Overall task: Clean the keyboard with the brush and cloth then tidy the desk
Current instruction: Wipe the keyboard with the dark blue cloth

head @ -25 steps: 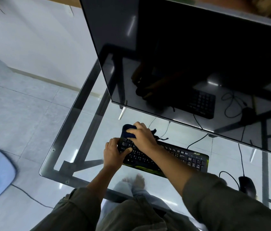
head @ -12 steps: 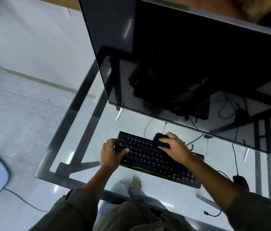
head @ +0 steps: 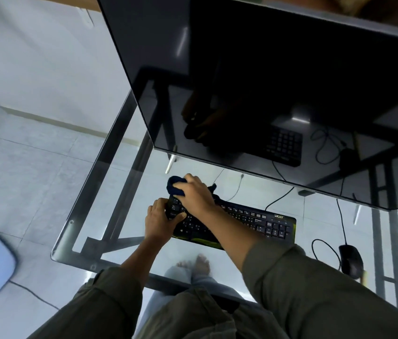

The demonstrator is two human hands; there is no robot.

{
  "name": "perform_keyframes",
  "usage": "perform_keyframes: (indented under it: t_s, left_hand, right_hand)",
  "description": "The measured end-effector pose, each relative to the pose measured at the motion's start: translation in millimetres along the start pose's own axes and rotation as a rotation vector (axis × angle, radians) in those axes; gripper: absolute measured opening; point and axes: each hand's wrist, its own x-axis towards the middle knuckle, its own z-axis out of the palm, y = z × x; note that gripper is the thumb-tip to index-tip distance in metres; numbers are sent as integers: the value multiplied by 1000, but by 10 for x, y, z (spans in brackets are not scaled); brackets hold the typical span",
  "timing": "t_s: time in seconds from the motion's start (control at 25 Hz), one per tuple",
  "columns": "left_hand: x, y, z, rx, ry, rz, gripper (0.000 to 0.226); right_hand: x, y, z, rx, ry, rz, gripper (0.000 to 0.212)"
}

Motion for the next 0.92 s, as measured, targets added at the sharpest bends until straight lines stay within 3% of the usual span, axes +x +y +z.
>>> perform_keyframes:
  t_s: [0.12, 0.28, 0.56, 0.72, 0.92]
  left_hand:
    - [-9, 21, -15, -9, -15, -2, 49]
    - [4, 3, -21, -27, -27, 4, 49]
    - [-6, 39, -20, -31, -29, 25, 45]
    - [-17, 66, -43, -31, -33, 2, 43]
    - [9, 42, -42, -53, -68, -20, 41]
  right_hand:
    - [-129, 124, -52, -33, 21, 21, 37]
    - [-769, 796, -330, -84, 47, 123, 40]
    - [-1877, 1937, -956, -165, 104, 443, 36]
    - [-1743, 1650, -750, -129, 180, 437, 41]
    - [-1119, 781, -317, -24, 127, 248, 47]
